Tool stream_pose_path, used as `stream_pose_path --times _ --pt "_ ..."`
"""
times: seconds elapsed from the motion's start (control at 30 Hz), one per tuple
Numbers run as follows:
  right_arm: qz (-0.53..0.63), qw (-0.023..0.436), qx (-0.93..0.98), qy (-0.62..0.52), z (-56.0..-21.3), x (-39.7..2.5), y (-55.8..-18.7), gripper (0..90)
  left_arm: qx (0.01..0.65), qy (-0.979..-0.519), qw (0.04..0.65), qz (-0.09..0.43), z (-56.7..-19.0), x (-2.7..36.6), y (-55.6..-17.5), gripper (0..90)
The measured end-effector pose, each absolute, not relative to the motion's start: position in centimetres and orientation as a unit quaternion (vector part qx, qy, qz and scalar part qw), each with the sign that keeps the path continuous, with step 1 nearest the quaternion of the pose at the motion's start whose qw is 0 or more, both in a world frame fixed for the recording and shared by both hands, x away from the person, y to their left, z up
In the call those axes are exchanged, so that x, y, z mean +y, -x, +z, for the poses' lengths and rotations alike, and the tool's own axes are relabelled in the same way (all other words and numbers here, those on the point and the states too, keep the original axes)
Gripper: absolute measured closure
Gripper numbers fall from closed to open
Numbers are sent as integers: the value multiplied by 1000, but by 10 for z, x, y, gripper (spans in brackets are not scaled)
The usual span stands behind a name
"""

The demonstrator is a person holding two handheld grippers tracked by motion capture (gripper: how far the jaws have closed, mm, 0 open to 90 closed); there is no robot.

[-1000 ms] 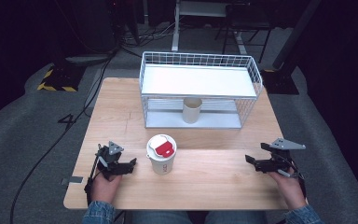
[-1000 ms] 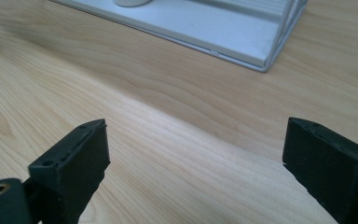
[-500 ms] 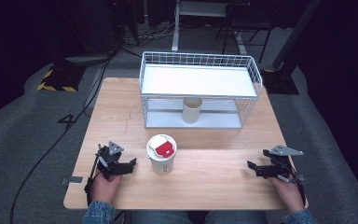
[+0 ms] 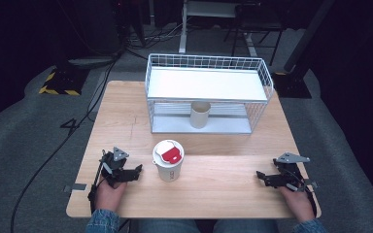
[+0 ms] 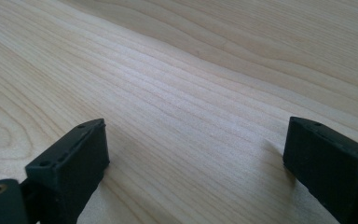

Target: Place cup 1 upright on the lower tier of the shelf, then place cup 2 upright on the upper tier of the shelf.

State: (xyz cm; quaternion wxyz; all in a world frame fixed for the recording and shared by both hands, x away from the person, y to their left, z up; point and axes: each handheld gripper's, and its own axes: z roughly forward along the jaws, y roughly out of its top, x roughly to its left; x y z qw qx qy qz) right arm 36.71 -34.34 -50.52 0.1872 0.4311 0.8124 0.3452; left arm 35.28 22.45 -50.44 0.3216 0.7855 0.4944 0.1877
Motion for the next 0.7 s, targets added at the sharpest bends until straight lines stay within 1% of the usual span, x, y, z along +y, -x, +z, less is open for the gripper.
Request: stream_pose_path --times 0.7 --pt "339 189 810 -441 -506 -343 -368 25 497 -783 323 187 -505 223 -352 146"
